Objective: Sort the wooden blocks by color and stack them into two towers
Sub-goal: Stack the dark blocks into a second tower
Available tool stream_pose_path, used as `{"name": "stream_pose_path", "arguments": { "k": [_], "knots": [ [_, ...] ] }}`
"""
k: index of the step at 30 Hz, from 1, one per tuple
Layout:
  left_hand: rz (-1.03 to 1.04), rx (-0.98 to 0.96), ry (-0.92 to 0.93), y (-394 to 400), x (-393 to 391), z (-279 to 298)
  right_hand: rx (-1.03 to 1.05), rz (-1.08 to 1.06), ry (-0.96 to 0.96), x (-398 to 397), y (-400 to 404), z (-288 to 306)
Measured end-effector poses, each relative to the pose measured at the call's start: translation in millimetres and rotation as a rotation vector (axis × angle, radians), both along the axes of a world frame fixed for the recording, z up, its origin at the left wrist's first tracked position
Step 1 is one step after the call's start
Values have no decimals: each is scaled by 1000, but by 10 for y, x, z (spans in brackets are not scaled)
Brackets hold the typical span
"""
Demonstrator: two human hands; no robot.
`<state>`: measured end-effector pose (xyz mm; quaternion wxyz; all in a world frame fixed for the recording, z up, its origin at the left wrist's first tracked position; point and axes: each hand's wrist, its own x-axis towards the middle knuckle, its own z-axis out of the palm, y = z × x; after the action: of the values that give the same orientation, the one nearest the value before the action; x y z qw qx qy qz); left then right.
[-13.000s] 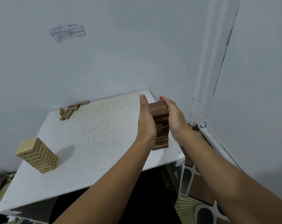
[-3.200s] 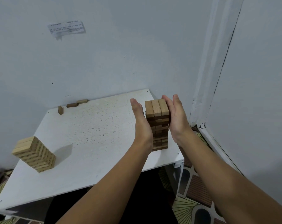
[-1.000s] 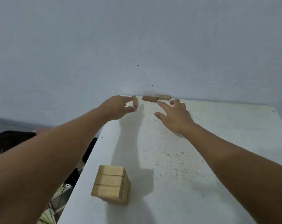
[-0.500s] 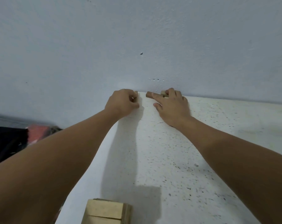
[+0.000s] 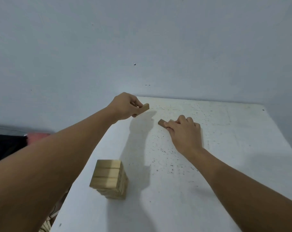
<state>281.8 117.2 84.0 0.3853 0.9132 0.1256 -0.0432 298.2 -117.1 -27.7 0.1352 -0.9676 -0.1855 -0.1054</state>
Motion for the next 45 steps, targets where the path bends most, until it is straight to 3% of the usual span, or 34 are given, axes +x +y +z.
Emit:
{"name": "stream_pose_path", "arguments": {
  "k": [8, 13, 20, 26, 32, 42, 45],
  "knots": [
    [-167, 143, -4, -938, -724, 547, 60, -61, 21, -1074, -616, 7],
    [-197, 196, -7, -1553, -1304, 426, 84, -77, 77, -1620, -934, 16],
    [-36, -105, 31, -1924, -2123, -256, 175, -37, 227, -2180, -1315, 44],
    [72, -229, 7, -1973, -2414, -719, 564, 18, 426, -2287, -1520, 53],
    [67, -62, -50, -2026, -2469, -807, 646, 31, 392, -2328, -1614, -41],
    [53, -32, -50, -2103, -2507, -864, 599, 8, 276, -2356, -1620, -180],
    [-17, -1, -40, -2156, -2510, -841, 664, -17, 362, -2338, -1667, -161]
  ]
}}
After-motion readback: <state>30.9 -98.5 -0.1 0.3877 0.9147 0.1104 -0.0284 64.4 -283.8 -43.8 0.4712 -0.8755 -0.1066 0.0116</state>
